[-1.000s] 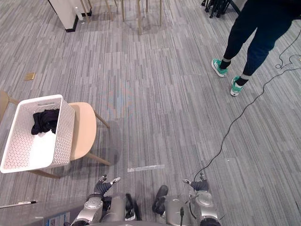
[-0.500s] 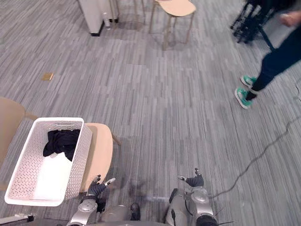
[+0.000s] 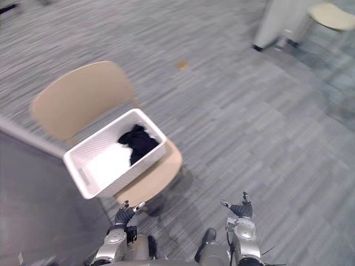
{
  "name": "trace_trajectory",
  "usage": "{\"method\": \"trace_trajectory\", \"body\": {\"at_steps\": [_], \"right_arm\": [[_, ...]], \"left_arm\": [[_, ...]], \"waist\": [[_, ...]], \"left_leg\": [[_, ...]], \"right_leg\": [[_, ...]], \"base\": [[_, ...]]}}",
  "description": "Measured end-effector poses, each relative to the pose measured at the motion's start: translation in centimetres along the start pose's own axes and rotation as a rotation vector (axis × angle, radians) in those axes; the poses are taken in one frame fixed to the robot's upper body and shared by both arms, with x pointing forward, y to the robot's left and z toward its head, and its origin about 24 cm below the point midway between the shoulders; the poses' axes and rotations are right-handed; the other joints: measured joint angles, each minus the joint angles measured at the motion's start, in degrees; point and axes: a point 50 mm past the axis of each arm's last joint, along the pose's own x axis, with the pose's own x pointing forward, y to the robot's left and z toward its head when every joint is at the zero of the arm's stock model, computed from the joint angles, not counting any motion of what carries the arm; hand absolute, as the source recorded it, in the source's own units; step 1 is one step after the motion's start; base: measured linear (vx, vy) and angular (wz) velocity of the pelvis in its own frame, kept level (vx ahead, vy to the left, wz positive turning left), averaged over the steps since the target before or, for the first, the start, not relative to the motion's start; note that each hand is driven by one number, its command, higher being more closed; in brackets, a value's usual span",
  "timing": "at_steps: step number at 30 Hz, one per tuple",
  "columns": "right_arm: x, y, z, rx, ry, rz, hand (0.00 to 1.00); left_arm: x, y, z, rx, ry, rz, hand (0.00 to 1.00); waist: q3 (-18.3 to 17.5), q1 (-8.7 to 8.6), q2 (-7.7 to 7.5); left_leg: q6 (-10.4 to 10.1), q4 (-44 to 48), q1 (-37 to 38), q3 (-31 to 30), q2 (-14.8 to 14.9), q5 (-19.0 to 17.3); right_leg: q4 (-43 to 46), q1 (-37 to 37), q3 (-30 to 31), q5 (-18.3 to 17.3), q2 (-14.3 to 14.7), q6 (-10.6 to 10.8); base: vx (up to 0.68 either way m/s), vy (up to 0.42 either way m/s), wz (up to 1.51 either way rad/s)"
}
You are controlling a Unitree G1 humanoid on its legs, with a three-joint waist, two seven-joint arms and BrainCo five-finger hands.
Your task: Pick up the laundry basket with both hands and put the clothes into the washing machine.
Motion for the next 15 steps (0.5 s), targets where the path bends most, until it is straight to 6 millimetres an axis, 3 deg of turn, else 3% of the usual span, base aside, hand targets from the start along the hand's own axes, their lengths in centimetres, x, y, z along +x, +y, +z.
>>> {"method": "trace_trajectory", "body": {"at_steps": [2,4,6,7,8,9,10,11,12,13,14,15], "right_arm": [[0.3,-0.2,-0.2,0.005,0.020,-0.011,0.00],[0.3,0.2,-0.4,0.007,0.036,-0.004,0.00],[0.5,-0.8,-0.6,-0.007,0.045,-0.041,0.00],[0.5,-1.1,-0.7,-0.019,0.048,-0.046,0.00],[0.4,-1.2,-0.8,-0.037,0.049,-0.049,0.00],[0.4,-1.2,-0.8,-0.059,0.048,-0.048,0.00],[0.4,-1.0,-0.9,-0.066,0.052,-0.043,0.00],[0.4,-0.9,-0.7,-0.077,0.046,-0.044,0.00],[0.5,-1.1,-0.5,-0.079,0.039,-0.052,0.00],[0.6,-1.4,0.0,-0.078,0.017,-0.071,0.00],[0.6,-1.6,0.1,-0.072,0.010,-0.079,0.00],[0.4,-2.1,0.2,-0.064,-0.001,-0.097,0.00]], "left_arm": [[0.0,0.1,0.0,0.027,-0.003,-0.009,0.00],[-0.2,0.9,-1.2,0.069,0.032,-0.004,0.00],[-0.4,1.3,-2.3,0.094,0.072,-0.005,0.00],[-0.5,1.7,-2.7,0.104,0.086,0.000,0.00],[-0.4,2.2,-2.8,0.113,0.089,0.003,0.00],[-0.4,2.5,-3.0,0.121,0.092,0.007,0.00],[-0.4,3.1,-3.0,0.133,0.094,0.019,0.00],[-0.3,3.8,-3.1,0.144,0.096,0.034,0.00],[-0.3,3.9,-3.1,0.144,0.096,0.041,0.00],[-0.5,4.0,-3.5,0.141,0.108,0.054,0.00],[-0.6,4.0,-3.6,0.139,0.110,0.053,0.00],[-0.6,3.9,-3.6,0.134,0.111,0.053,0.00]], "waist": [[-0.47,0.48,-0.65],[-0.72,0.33,-1.83],[-0.72,0.12,-2.48],[-0.64,0.04,-2.66],[-0.35,0.10,-3.48],[-0.14,-0.30,-3.91],[-0.09,-0.92,-4.03],[-0.23,-1.80,-4.62],[-0.16,-2.16,-4.71],[-0.10,-3.05,-4.70],[-0.09,-3.15,-4.63],[-0.16,-3.47,-4.76]], "left_leg": [[0.82,-3.29,-0.44,1.40,-1.90,0.51],[1.47,-5.32,-0.18,-1.71,-4.60,0.99],[1.95,-7.38,2.39,-3.92,-7.97,1.23],[2.02,-8.01,3.63,-4.62,-8.81,1.19],[2.51,-8.81,5.84,-5.21,-10.00,0.90],[3.41,-9.76,7.85,-6.98,-10.33,0.36],[3.50,-10.03,8.18,-8.23,-10.39,0.30],[3.46,-10.50,8.61,-10.09,-10.16,0.33],[3.43,-10.73,8.89,-10.99,-9.98,0.34],[3.08,-11.56,10.04,-12.83,-9.70,0.55],[2.88,-11.66,10.33,-13.48,-9.59,0.67],[2.18,-11.83,10.31,-15.34,-9.61,1.08]], "right_leg": [[-0.43,1.67,-5.67,-0.20,-1.33,0.57],[-0.43,3.50,-8.32,-0.20,-2.64,0.61],[10.54,3.61,-8.81,-1.36,-8.37,2.35],[16.62,2.62,-7.83,-1.13,-11.00,2.21],[26.85,-0.28,-3.60,0.81,-15.02,-0.79],[37.69,-5.61,3.81,4.16,-16.82,-6.53],[42.31,-8.69,7.70,1.90,-16.15,-6.39],[45.06,-12.11,12.51,-1.99,-13.72,-4.73],[44.72,-13.47,14.57,-3.55,-11.93,-3.82],[40.15,-15.61,18.46,-6.14,-7.73,-1.41],[36.63,-15.93,20.09,-6.69,-5.98,-0.53],[26.21,-15.68,23.59,-6.38,-2.59,0.54]], "base": [[0.11,0.115,1.67],[0.16,0.148,1.12],[0.19,0.181,0.86],[0.18,0.178,0.66],[0.21,0.159,0.60],[0.21,0.112,0.68],[0.19,-0.017,0.79],[0.15,-0.057,0.72],[0.18,-0.094,0.83],[0.13,-0.094,0.64],[0.16,-0.156,0.86],[0.19,-0.258,0.85]]}}
